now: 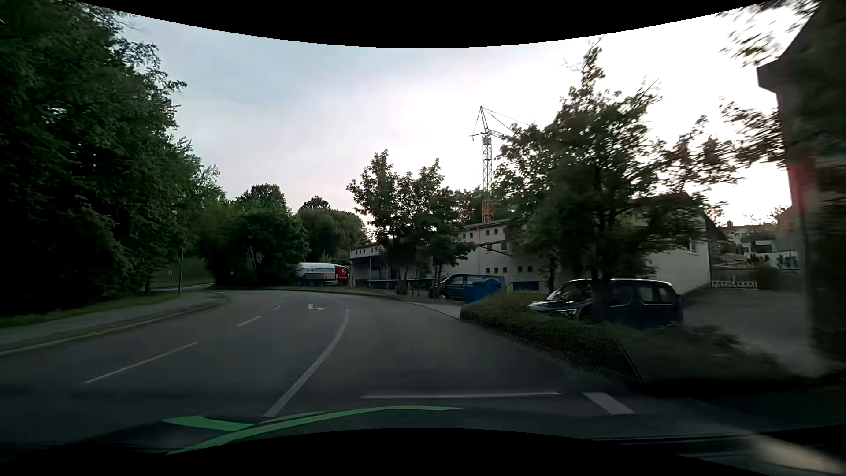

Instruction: Follow the waypoints while adhering to traffic rules and regulations

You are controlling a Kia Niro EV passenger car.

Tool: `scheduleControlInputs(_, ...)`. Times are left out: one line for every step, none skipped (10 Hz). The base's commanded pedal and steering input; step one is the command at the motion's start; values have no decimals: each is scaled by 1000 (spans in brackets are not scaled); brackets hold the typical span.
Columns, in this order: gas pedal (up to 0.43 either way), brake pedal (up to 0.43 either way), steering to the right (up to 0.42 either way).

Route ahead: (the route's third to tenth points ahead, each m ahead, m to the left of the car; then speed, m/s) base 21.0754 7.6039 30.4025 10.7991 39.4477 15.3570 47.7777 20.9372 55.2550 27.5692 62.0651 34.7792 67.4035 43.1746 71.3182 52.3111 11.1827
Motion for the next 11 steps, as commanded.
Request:
scheduleControlInputs(177,0,-53)
scheduleControlInputs(177,0,-53)
scheduleControlInputs(177,0,-53)
scheduleControlInputs(177,0,-53)
scheduleControlInputs(177,0,-53)
scheduleControlInputs(177,0,-53)
scheduleControlInputs(177,0,-53)
scheduleControlInputs(177,0,-54)
scheduleControlInputs(177,0,-57)
scheduleControlInputs(177,0,-59)
scheduleControlInputs(177,0,-64)
